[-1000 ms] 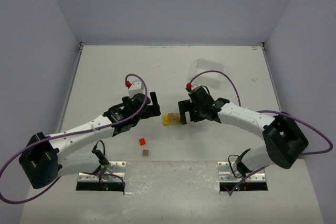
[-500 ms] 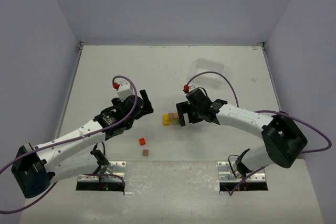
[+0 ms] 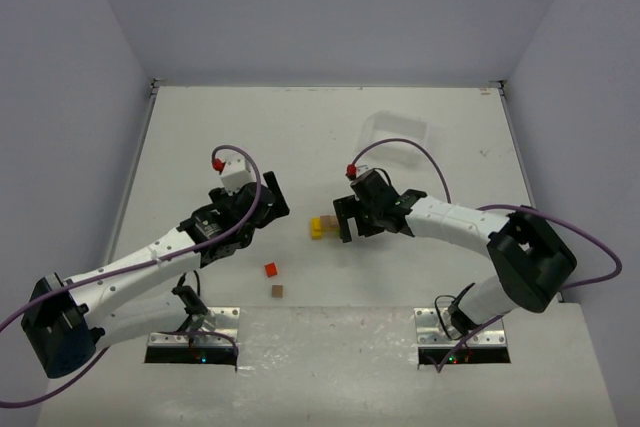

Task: Build the wood block tower

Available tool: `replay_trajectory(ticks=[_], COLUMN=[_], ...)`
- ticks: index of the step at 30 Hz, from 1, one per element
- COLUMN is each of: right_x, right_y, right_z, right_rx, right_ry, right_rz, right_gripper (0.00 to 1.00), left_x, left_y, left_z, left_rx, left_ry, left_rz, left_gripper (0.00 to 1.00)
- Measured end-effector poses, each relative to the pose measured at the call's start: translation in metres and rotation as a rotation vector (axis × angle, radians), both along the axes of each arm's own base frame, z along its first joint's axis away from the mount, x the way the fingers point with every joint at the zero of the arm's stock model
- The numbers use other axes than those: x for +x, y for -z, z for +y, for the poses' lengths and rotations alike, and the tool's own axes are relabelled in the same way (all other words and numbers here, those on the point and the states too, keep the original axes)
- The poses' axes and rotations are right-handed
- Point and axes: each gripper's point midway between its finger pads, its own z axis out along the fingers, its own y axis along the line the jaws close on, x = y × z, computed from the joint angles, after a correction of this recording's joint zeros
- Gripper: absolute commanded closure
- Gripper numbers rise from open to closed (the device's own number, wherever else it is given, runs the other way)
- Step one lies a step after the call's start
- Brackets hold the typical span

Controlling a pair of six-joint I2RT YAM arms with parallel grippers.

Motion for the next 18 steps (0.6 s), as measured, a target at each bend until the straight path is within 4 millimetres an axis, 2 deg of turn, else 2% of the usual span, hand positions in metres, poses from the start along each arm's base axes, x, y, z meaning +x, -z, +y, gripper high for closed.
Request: replay_trajectory(ticks=[18], right_x=[0.010], right_y=[-0.002], right_z=[0.005], right_rx=[0.010], right_ry=[0.000], right_rz=[-0.044], right_gripper=[0.01], left_x=[-0.001], left_y=[-0.006], left_z=[0.005], left_rx=[-0.004], left_ry=[-0.017], left_rz=[-0.021], left_gripper=[0.00])
